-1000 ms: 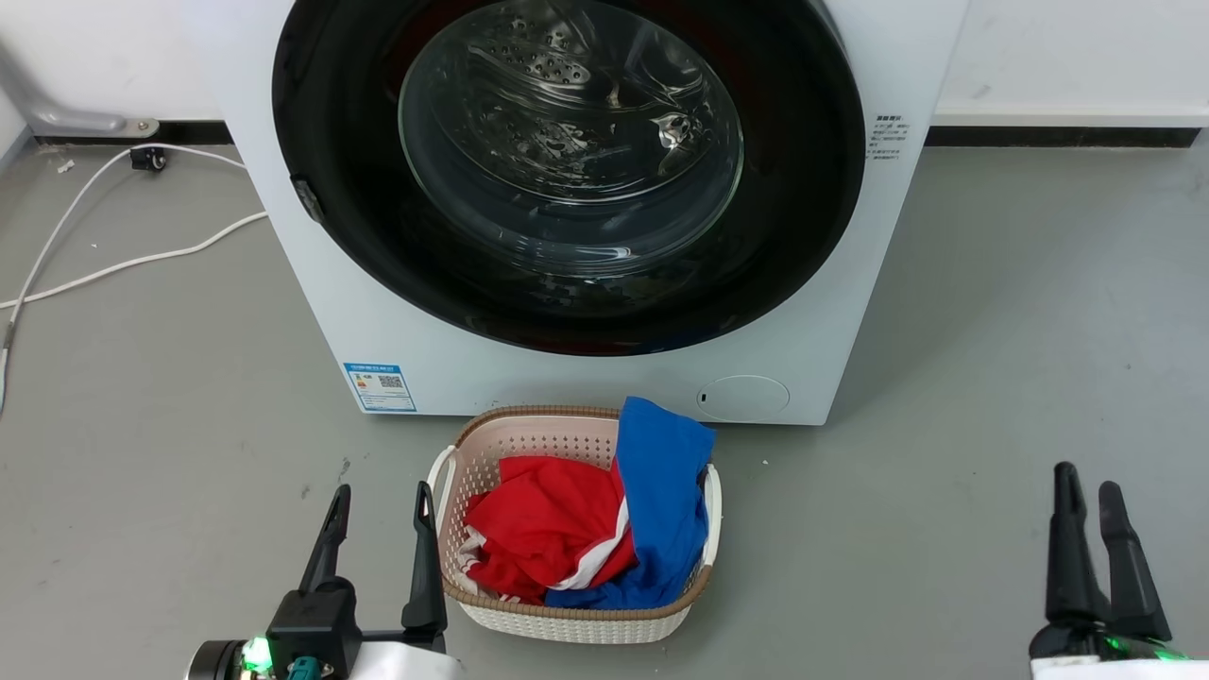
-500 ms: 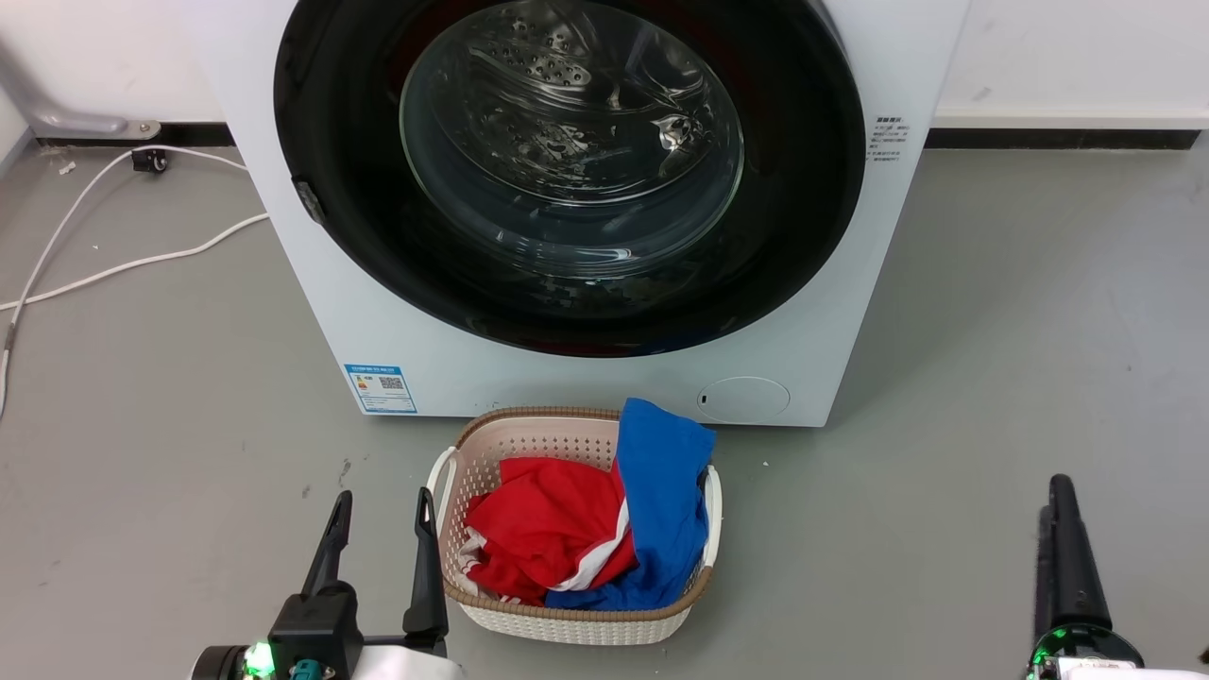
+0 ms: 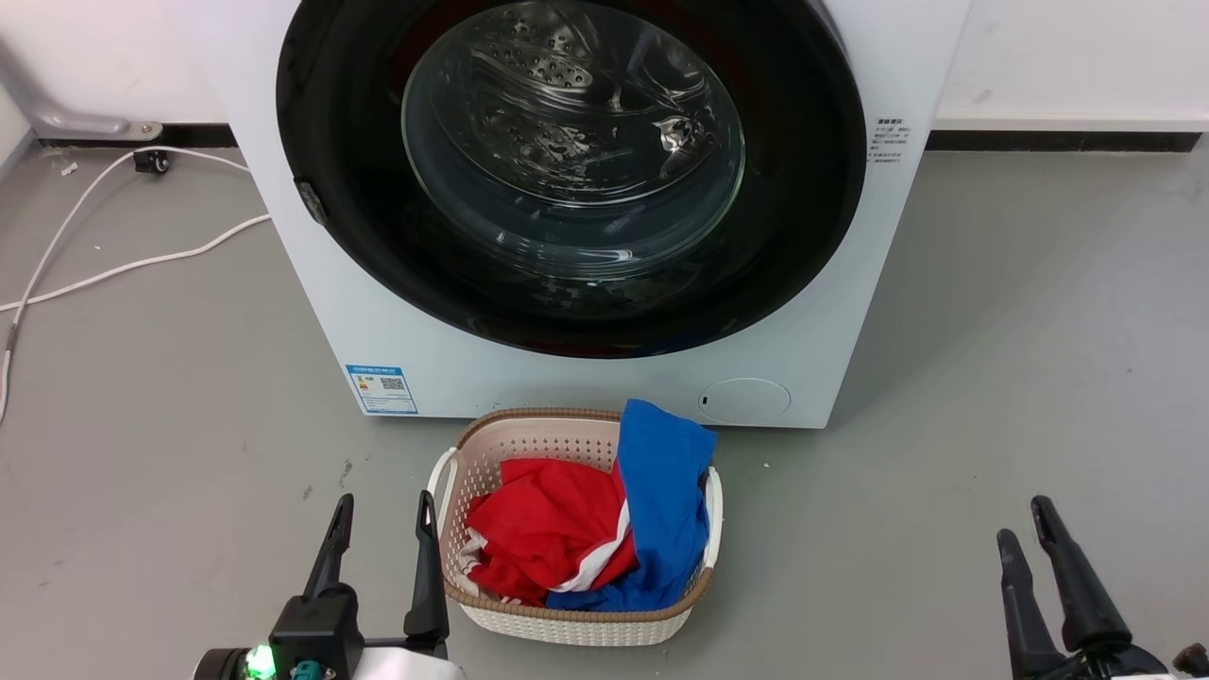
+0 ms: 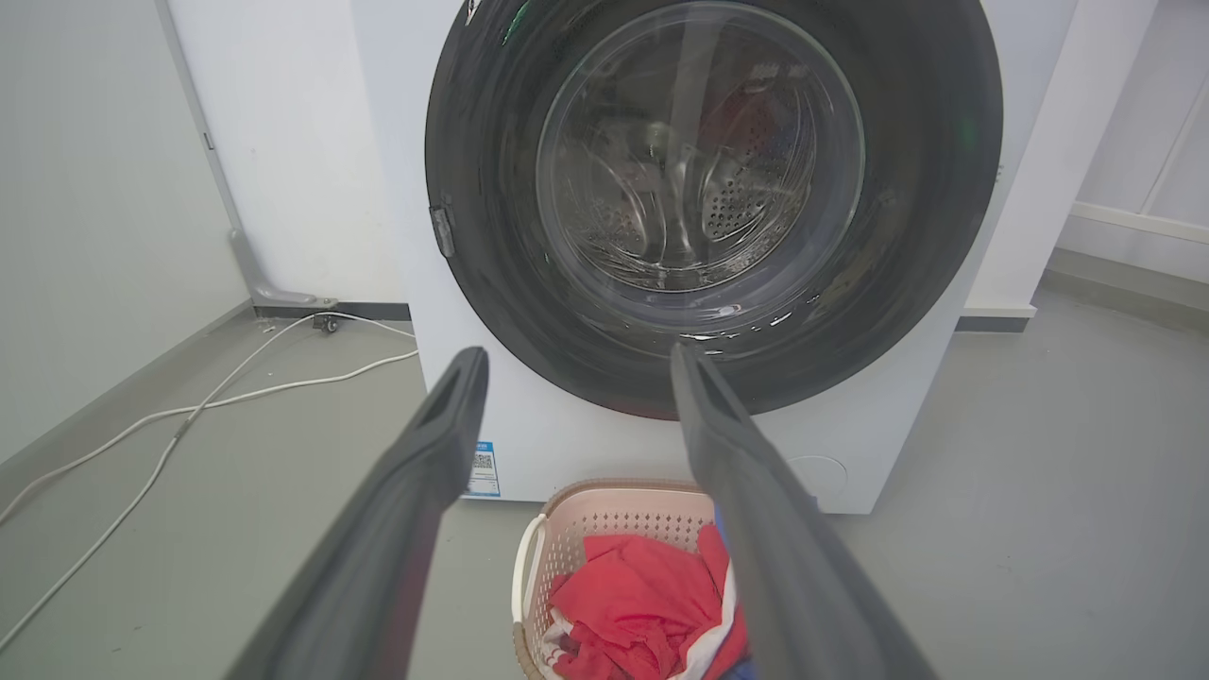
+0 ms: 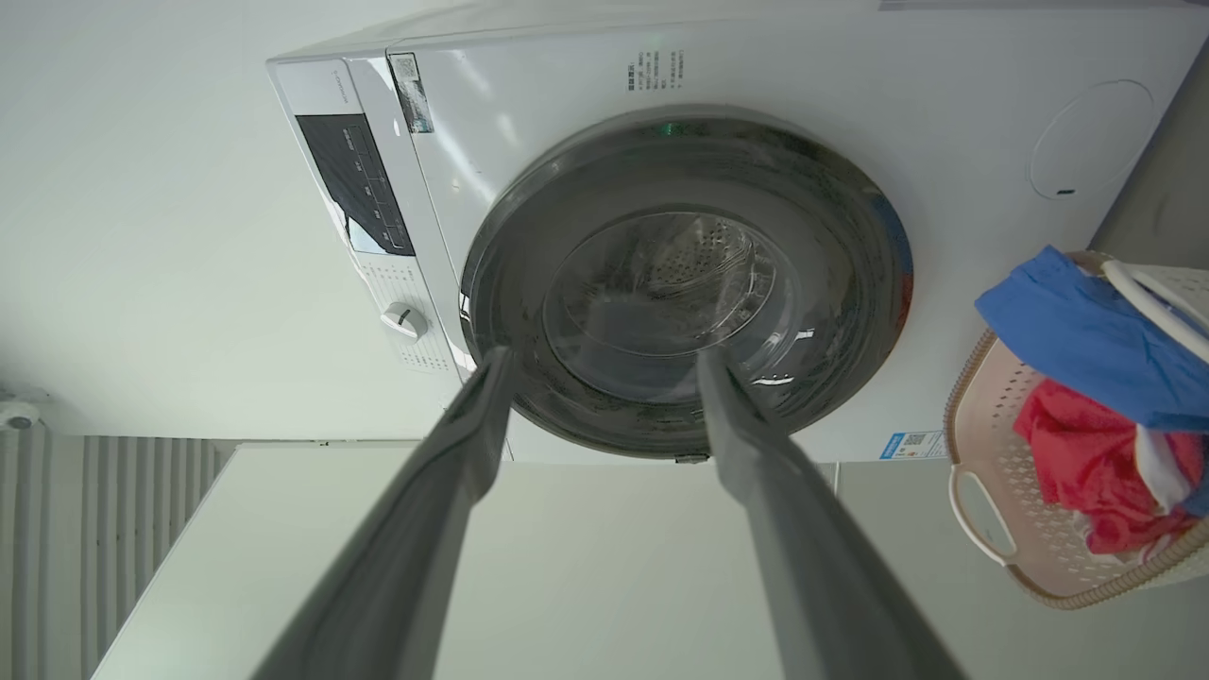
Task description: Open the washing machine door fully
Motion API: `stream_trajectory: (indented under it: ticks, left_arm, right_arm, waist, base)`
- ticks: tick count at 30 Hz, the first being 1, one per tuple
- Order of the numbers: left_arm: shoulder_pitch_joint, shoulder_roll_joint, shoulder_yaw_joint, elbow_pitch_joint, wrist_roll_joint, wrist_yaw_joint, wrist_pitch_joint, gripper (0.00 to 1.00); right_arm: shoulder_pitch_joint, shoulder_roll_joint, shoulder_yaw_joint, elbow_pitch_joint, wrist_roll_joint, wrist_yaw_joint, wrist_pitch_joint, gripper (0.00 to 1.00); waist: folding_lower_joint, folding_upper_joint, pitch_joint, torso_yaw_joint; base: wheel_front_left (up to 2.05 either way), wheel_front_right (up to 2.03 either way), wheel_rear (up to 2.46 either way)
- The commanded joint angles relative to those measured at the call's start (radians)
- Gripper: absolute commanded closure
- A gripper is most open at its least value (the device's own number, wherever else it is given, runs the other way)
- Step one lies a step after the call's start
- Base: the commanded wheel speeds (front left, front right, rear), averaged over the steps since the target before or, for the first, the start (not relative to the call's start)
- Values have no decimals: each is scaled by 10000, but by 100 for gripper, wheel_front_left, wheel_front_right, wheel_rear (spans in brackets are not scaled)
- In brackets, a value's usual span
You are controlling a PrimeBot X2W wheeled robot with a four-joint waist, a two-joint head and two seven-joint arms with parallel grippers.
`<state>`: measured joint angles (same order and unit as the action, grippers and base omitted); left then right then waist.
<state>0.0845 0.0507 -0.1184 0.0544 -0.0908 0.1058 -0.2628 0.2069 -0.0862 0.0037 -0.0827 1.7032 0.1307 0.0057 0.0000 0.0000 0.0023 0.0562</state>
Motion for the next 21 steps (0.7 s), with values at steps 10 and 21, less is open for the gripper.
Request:
stream_trajectory:
  ticks: [10, 21]
  left_arm:
    - [98, -4, -2, 10, 9, 18, -32, 0]
    - [117, -4, -22, -18, 72, 61, -32, 0]
  right_arm:
    - [190, 304, -627, 34, 316, 2, 1116, 100]
    - [133, 370, -687, 135, 98, 1, 1187, 100]
  waist:
    - [0, 0, 25, 30]
    - [0, 0, 39, 36]
  base:
    - [0, 0, 0]
    - [0, 0, 0]
